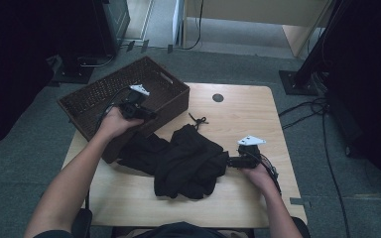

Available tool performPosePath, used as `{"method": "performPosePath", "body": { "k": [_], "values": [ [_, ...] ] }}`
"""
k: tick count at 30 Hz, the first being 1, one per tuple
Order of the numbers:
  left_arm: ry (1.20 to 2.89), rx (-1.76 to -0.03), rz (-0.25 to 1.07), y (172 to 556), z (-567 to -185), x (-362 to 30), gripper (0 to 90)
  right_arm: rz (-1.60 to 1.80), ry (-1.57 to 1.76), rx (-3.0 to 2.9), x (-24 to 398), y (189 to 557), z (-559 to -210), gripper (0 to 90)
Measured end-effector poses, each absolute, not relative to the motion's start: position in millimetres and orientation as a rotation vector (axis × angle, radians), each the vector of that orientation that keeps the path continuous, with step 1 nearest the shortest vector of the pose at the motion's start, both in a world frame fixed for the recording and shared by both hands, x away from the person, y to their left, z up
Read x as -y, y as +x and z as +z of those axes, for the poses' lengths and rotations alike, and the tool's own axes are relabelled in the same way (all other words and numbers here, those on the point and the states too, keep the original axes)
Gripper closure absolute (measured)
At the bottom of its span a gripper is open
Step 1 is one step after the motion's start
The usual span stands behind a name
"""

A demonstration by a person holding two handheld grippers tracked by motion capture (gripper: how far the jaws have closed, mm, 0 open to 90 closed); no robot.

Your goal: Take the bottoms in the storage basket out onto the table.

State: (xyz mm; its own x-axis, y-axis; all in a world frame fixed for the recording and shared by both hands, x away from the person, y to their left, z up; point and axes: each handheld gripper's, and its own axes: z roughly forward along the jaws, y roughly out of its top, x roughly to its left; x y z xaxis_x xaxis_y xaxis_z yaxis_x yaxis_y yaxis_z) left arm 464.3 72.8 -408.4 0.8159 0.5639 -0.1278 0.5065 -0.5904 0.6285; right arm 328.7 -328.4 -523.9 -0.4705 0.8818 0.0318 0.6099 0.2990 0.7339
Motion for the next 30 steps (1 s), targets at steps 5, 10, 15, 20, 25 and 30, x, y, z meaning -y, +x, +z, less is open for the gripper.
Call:
{"method": "performPosePath", "body": {
  "k": [5,10,15,20,25,30],
  "values": [
    [2.313,-0.794,0.091,465,-409,-74,78.5,0.985,1.337,-2.194,328,329,-524,14.2],
    [2.321,-0.800,0.110,464,-408,-73,79.5,0.984,1.338,-2.194,328,329,-524,14.2],
    [2.306,-0.850,0.142,465,-408,-76,79.9,0.983,1.340,-2.192,328,329,-524,14.2],
    [2.276,-0.915,0.162,466,-408,-83,79.9,0.982,1.340,-2.192,328,329,-524,14.2],
    [2.230,-1.030,0.206,470,-408,-99,79.9,0.983,1.340,-2.191,328,329,-524,14.2],
    [2.182,-1.136,0.248,473,-408,-116,79.9,0.983,1.340,-2.192,328,329,-524,14.2]
  ]
}}
